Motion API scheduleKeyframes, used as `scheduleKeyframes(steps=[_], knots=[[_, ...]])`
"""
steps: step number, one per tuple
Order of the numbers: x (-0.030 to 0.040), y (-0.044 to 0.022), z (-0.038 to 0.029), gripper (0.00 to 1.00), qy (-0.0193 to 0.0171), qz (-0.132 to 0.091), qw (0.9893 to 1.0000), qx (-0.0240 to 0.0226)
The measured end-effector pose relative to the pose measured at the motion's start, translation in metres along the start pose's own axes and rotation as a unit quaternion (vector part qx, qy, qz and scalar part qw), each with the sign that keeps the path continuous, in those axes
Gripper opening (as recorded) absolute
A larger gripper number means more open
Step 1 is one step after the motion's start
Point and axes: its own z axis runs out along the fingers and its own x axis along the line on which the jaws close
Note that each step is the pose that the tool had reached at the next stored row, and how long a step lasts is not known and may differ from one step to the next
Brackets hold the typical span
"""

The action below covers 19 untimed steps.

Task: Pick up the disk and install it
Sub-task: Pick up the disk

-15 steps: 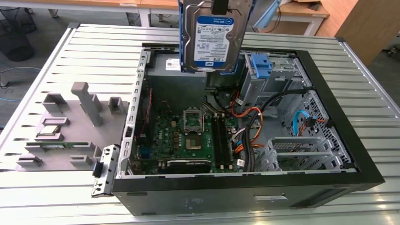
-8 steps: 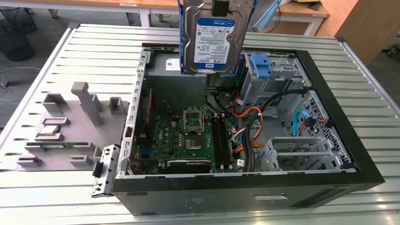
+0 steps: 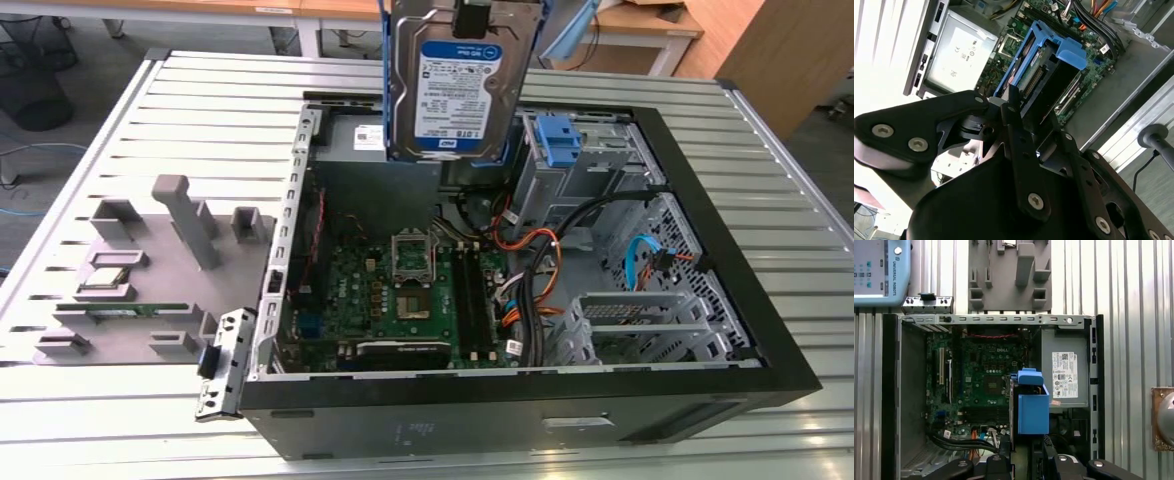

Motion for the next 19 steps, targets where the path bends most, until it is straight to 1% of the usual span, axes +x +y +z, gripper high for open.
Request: scheduleKeyframes(steps=[9, 19], knots=[[0.0075, -0.0001, -0.0002, 0.35, 0.0, 0.0, 1.0, 0.0], [0.0182, -0.0003, -0.0005, 0.35, 0.0, 0.0, 1.0, 0.0]])
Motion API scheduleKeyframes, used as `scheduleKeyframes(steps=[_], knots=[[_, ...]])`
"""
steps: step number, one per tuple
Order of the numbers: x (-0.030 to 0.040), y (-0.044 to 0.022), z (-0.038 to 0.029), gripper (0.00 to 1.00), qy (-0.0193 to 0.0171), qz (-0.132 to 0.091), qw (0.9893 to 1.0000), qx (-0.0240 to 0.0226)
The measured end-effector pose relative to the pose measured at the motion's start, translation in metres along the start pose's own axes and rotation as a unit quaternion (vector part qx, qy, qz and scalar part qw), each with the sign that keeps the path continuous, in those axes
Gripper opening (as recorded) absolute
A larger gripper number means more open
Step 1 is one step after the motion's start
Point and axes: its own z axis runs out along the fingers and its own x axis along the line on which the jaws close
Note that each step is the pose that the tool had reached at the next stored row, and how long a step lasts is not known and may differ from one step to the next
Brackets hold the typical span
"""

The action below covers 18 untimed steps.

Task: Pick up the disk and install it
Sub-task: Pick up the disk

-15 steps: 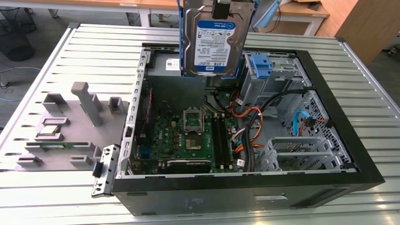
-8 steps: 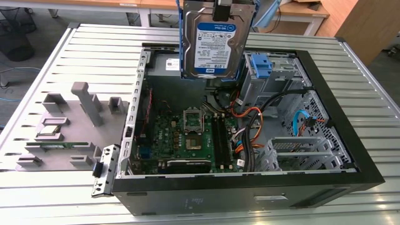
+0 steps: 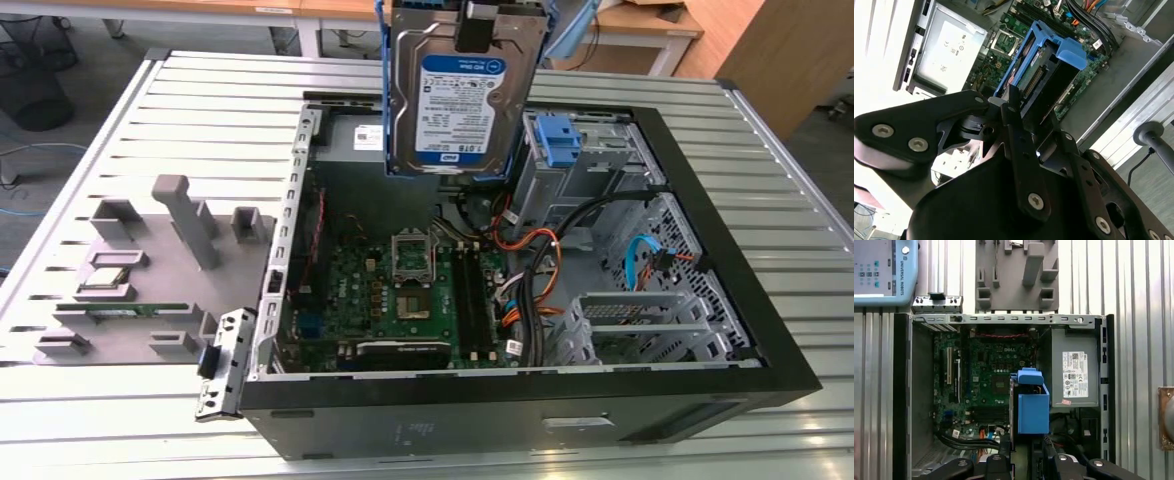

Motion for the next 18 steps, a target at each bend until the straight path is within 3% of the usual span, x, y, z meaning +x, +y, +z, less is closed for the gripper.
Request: scheduleKeyframes(steps=[18], knots=[[0.0233, -0.0005, -0.0007, 0.35, 0.0, 0.0, 1.0, 0.0]])
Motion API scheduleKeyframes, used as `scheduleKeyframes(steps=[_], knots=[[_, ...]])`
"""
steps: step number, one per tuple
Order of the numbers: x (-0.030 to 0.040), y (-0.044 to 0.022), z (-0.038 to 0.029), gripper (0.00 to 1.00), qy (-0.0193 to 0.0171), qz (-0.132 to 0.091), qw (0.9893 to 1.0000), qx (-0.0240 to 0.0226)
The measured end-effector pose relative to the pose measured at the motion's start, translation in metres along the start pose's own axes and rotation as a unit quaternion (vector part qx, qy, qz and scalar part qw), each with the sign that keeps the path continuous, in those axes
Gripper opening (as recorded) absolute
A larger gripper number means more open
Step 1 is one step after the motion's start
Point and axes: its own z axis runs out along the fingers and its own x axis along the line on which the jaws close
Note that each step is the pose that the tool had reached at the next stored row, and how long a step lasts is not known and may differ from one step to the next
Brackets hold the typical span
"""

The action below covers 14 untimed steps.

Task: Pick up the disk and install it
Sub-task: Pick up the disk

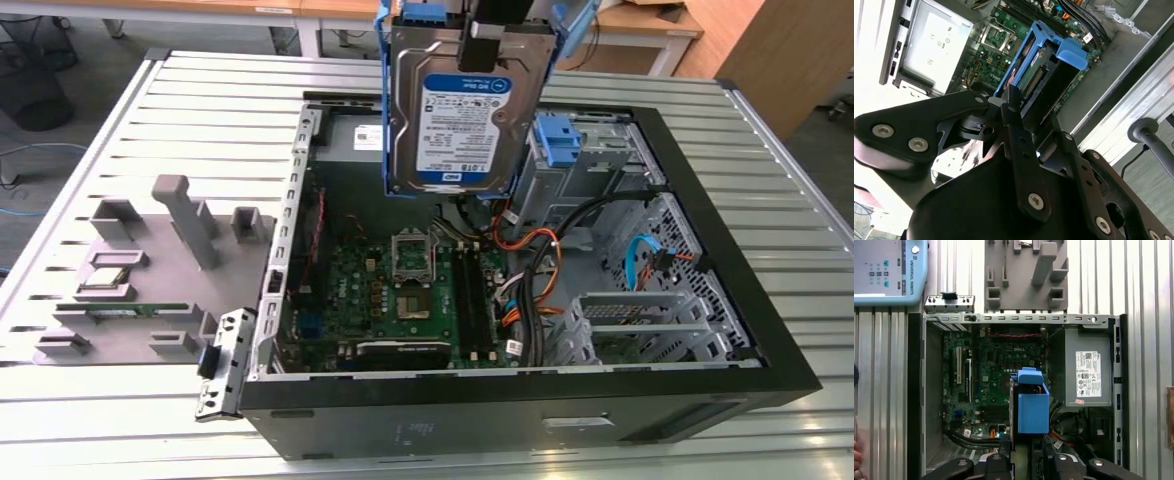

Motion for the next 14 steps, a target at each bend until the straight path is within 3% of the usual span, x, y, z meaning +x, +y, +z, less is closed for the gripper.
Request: scheduleKeyframes(steps=[14], knots=[[0.0264, -0.0006, -0.0007, 0.35, 0.0, 0.0, 1.0, 0.0]])
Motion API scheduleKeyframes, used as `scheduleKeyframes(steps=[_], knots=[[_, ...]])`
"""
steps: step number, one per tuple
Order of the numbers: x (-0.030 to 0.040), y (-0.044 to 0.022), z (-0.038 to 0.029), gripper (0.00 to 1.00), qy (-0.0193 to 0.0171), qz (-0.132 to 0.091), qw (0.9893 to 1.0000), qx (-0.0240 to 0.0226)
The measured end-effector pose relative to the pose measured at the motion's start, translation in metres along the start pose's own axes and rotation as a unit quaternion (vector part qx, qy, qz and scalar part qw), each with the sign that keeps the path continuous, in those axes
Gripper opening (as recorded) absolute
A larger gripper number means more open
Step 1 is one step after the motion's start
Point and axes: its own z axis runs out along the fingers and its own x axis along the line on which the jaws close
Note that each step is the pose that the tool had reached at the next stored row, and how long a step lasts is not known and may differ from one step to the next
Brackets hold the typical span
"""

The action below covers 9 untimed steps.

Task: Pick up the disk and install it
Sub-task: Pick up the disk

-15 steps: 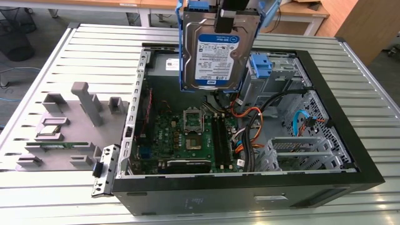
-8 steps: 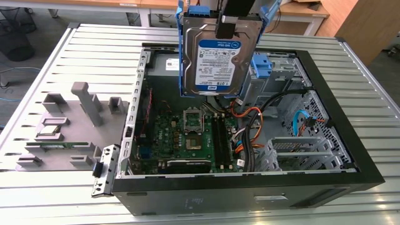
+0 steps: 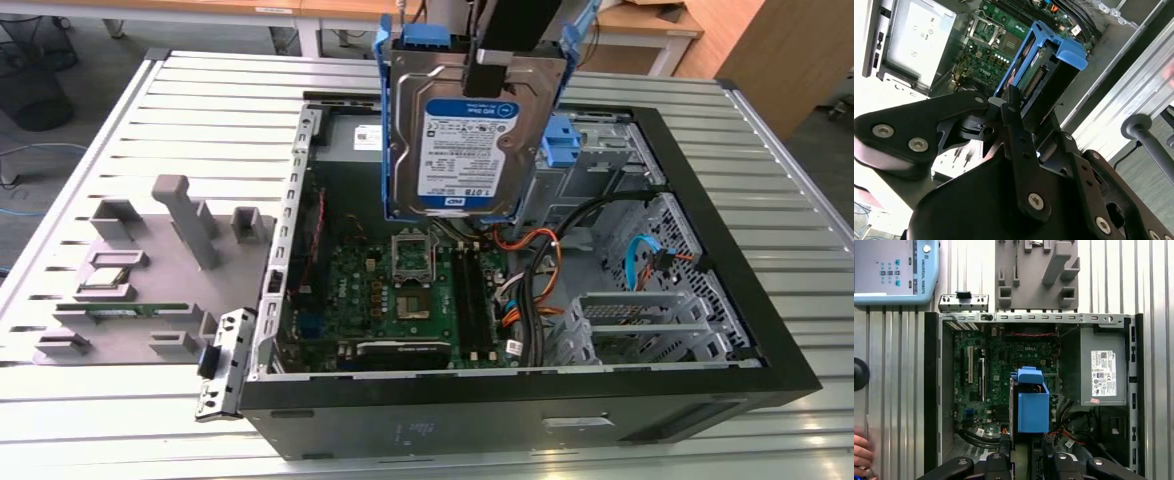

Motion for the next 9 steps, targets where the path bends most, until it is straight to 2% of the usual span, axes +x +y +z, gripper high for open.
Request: scheduleKeyframes(steps=[9], knots=[[0.0118, -0.0002, -0.0001, 0.35, 0.0, 0.0, 1.0, 0.0]])
